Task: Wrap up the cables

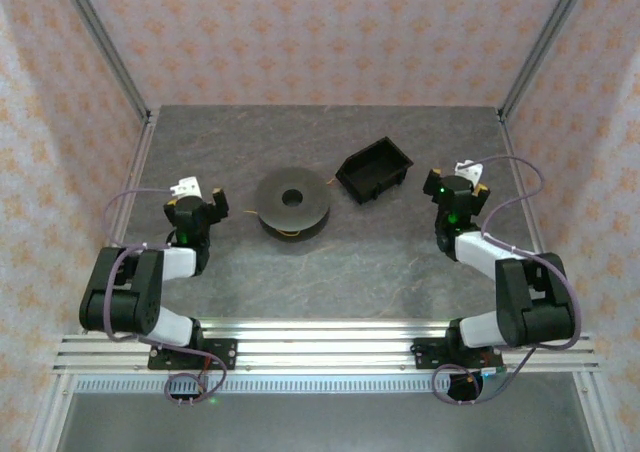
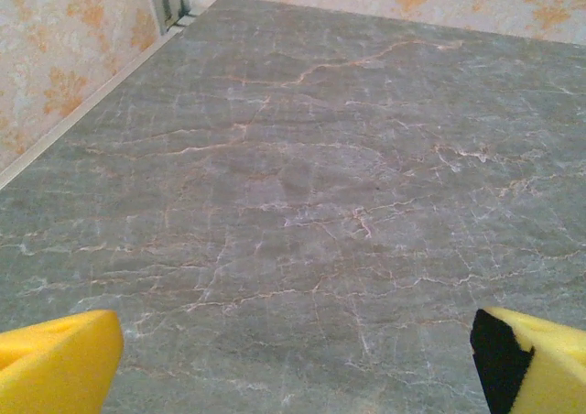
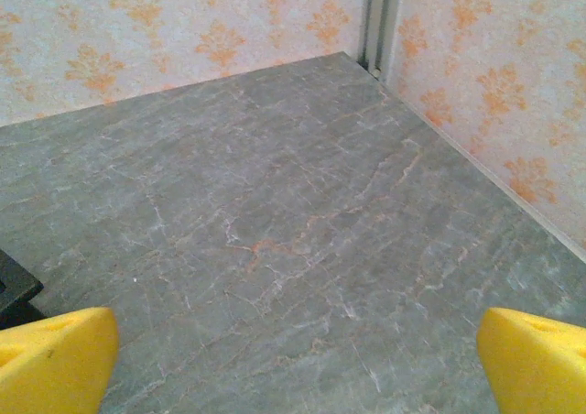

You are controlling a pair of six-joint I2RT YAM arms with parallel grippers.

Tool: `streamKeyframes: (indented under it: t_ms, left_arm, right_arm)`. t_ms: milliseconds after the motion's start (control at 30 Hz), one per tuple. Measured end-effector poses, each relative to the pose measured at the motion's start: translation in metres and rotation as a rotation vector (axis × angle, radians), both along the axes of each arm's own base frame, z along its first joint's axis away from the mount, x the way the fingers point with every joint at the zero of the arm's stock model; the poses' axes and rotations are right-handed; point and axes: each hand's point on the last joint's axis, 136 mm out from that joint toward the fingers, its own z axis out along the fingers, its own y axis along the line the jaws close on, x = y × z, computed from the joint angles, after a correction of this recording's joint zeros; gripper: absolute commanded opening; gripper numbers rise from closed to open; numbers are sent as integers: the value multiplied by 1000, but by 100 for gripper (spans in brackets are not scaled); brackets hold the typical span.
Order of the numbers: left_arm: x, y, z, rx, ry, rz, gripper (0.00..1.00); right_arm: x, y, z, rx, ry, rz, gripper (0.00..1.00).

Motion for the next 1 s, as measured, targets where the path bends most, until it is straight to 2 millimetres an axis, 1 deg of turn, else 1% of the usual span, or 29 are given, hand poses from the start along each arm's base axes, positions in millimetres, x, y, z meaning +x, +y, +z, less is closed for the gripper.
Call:
streamKeyframes:
  t_ms: [67,100,167,233,333,400,467,533,633,700,767,833,933,1000]
  left_arm:
    - [-5,0,-14,3,28,-1,99]
    - [-7,0,-15,3,35,-1,99]
    - [-3,0,-10,10,17,-4,99]
    - [0,0,-6,16,8,-8,99]
    - [3,0,-1,25,-8,-11,99]
    - [4,0,0,26,-10,-11,99]
    - [4,0,0,25,-11,-11,99]
    - [4,0,0,26,-11,-11,99]
    - [4,-2,0,26,-10,-21,99]
    - [8,-8,0,27,-5,-60,99]
    - [12,-13,3,27,-8,-92,99]
    - [15,-15,5,27,-12,-107,99]
    - [15,-18,5,30,-8,-124,99]
    - [16,-19,5,31,-7,-131,99]
  right_arm:
    - [2,2,1,-1,-3,24,100]
    - [2,3,2,-3,-4,32,100]
    - [1,3,4,-10,-4,41,100]
    - [-4,0,6,-3,-6,45,100]
    - [-19,-13,6,16,-25,17,100]
    - [-29,-17,-5,21,-21,5,100]
    - [-37,-15,-27,27,21,19,100]
    - [-40,-13,-41,31,49,29,100]
    - [-32,-8,-53,38,53,59,99]
    - [-26,-2,-66,44,62,94,99]
    - [-27,1,-80,50,109,114,100]
    - [-21,3,-78,51,115,124,99]
    - [-9,6,-65,54,82,136,99]
    - [-7,6,-62,55,72,139,99]
